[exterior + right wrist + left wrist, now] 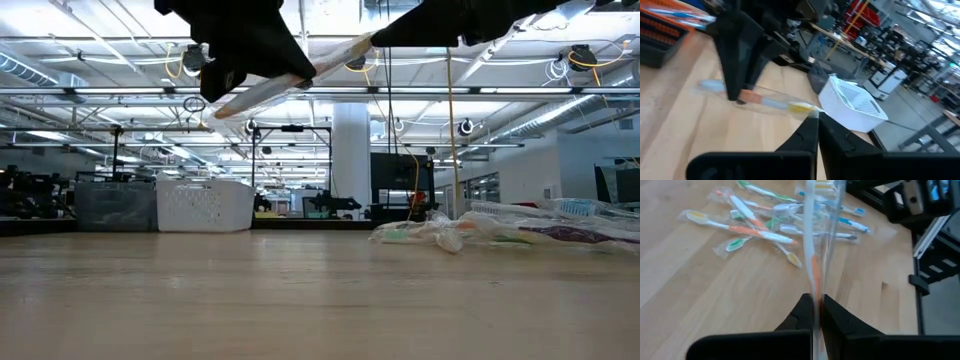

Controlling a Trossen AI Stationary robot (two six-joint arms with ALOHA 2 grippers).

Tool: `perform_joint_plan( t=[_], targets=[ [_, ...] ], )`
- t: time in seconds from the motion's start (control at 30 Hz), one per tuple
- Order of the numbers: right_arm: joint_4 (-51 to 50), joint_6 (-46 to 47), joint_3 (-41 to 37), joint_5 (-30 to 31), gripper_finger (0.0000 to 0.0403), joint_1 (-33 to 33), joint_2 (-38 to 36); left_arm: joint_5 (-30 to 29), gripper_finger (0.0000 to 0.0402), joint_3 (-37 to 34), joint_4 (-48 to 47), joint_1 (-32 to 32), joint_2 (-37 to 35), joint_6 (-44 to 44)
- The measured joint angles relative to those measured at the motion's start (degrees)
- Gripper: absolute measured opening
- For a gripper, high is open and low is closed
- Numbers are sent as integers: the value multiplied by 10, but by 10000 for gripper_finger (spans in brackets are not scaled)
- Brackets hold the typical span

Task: Pick & Place Toothbrushes
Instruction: Put the orange toothbrush into the black bin

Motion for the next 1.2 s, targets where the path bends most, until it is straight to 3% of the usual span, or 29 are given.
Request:
perform_joint_plan(
  t=[0.27,0.5,0.73,0.9,1.2],
  targets=[
    [4,13,0,-12,31,0,0,-36,4,0,-2,-22,0,-2],
    [-16,15,0,-12,126,1,-2,-84,2,1,-48,-57,0,-43],
    [-102,65,0,-10,203,7,-44,-137,2,1,-105,-112,-6,-129],
    [-167,105,0,-10,218,8,-82,-182,1,2,-163,-165,-20,-221],
    [-190,117,-1,-8,204,-11,-110,-222,1,1,-268,-272,-24,-430]
  ],
)
